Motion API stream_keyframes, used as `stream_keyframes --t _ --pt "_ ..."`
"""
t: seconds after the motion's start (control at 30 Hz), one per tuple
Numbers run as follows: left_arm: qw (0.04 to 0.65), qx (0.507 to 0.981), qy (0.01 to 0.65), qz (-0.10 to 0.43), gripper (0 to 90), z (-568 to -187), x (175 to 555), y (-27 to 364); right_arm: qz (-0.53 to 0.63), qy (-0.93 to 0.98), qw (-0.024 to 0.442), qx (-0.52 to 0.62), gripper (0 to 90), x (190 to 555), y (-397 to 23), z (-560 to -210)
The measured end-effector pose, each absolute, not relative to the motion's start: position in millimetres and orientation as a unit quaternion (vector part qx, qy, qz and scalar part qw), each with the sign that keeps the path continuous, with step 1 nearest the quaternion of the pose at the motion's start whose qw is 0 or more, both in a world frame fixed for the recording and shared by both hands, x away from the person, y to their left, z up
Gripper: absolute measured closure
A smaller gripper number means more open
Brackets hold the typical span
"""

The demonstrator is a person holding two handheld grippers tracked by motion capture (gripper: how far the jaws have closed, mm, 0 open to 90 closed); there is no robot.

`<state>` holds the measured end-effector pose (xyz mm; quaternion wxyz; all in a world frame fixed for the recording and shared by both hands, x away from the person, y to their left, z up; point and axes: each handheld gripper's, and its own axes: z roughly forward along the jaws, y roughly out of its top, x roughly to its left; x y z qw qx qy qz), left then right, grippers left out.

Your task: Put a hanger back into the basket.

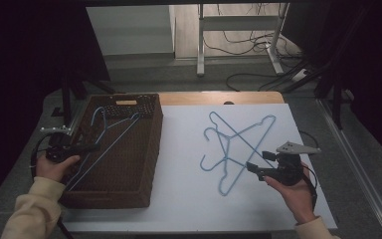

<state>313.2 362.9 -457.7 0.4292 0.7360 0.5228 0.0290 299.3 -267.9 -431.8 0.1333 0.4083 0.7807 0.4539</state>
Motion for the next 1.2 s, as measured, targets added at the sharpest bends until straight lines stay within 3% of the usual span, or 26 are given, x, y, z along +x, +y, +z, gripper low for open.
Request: stream_keyframes --t 0.43,0.67,0.73,0.77,0.8,0.87,0.97,1.2 --pt "0.470 0.751 0.464 0.013 86.3 -451 313 351 0.451 0.781 0.134 0.410 22.9 300 -269 -432" --pt "0.366 0.743 0.561 0.017 81.6 -469 333 355 0.448 0.784 0.133 0.410 22.9 300 -268 -432" --pt "0.336 0.745 0.573 0.053 73.3 -468 338 350 0.448 0.784 0.134 0.409 22.9 300 -268 -432" --pt "0.315 0.749 0.577 0.080 54.4 -467 340 347 0.448 0.783 0.133 0.410 22.9 300 -268 -432" --pt "0.303 0.751 0.578 0.101 54.4 -466 341 345 0.448 0.783 0.133 0.410 22.9 300 -268 -432" --pt "0.302 0.743 0.585 0.120 36.2 -462 340 343 0.448 0.783 0.134 0.410 22.9 300 -269 -432" --pt "0.319 0.726 0.590 0.153 30.0 -449 327 343 0.449 0.782 0.133 0.411 22.9 300 -270 -432" --pt "0.374 0.731 0.548 0.160 26.8 -416 297 331 0.450 0.782 0.134 0.410 22.8 299 -269 -431"
